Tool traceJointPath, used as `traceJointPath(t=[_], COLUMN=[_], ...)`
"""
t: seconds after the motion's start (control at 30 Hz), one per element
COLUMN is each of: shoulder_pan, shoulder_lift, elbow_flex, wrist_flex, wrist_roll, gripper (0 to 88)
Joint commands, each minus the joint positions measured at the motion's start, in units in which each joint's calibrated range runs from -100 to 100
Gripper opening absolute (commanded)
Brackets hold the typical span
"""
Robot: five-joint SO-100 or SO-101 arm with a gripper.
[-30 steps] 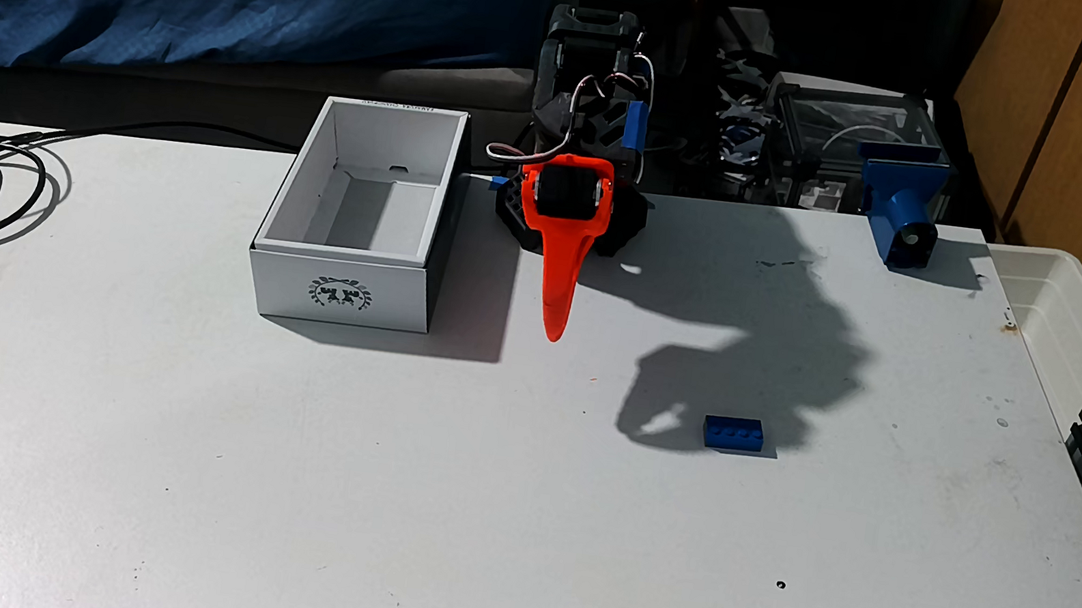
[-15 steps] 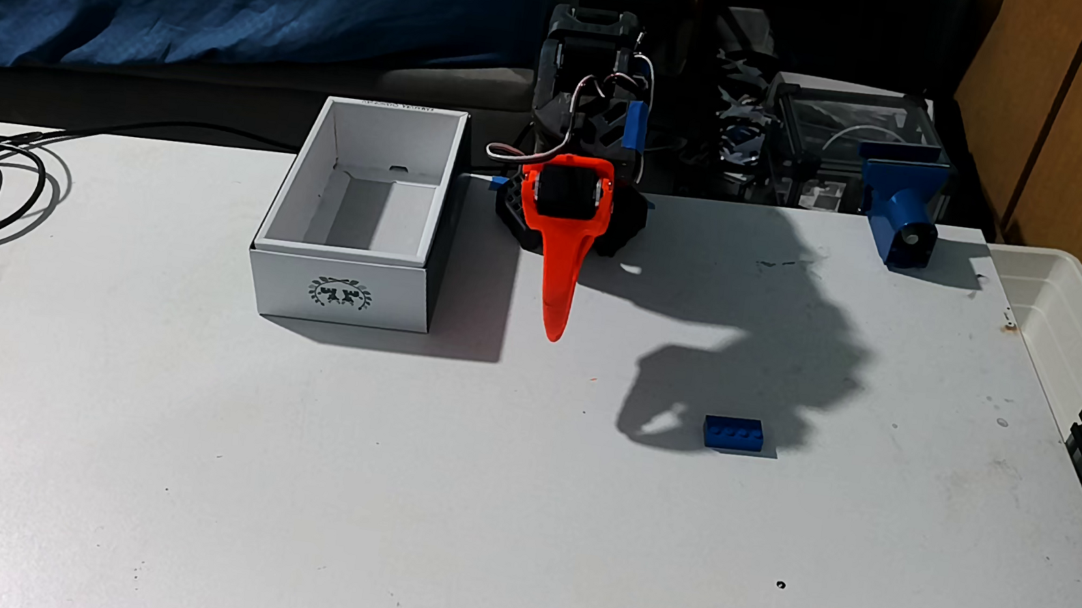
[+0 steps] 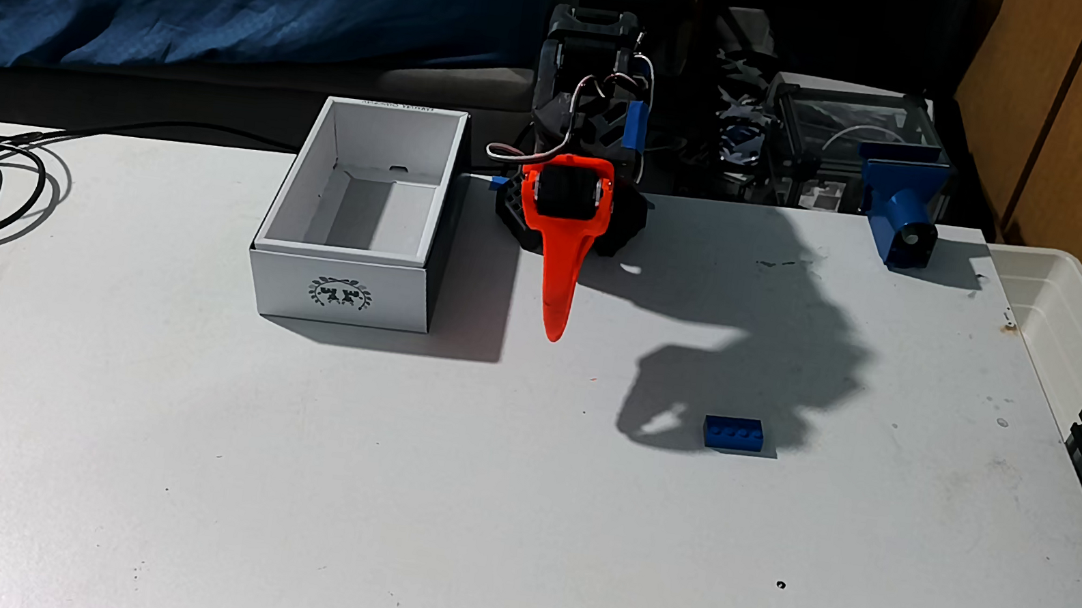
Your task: Grab the blue brick and place in box
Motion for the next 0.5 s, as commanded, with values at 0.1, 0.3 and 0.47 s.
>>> traceJointPath(t=[0.1, 0.3, 0.47], shoulder_pan=[-0.16, -0.16, -0.09], shoulder_lift=[-0.68, -0.68, -0.68], elbow_flex=[-0.08, -0.08, -0.08], wrist_flex=[0.23, 0.23, 0.23], wrist_roll=[0.13, 0.08, -0.18], gripper=[0.9, 0.9, 0.9])
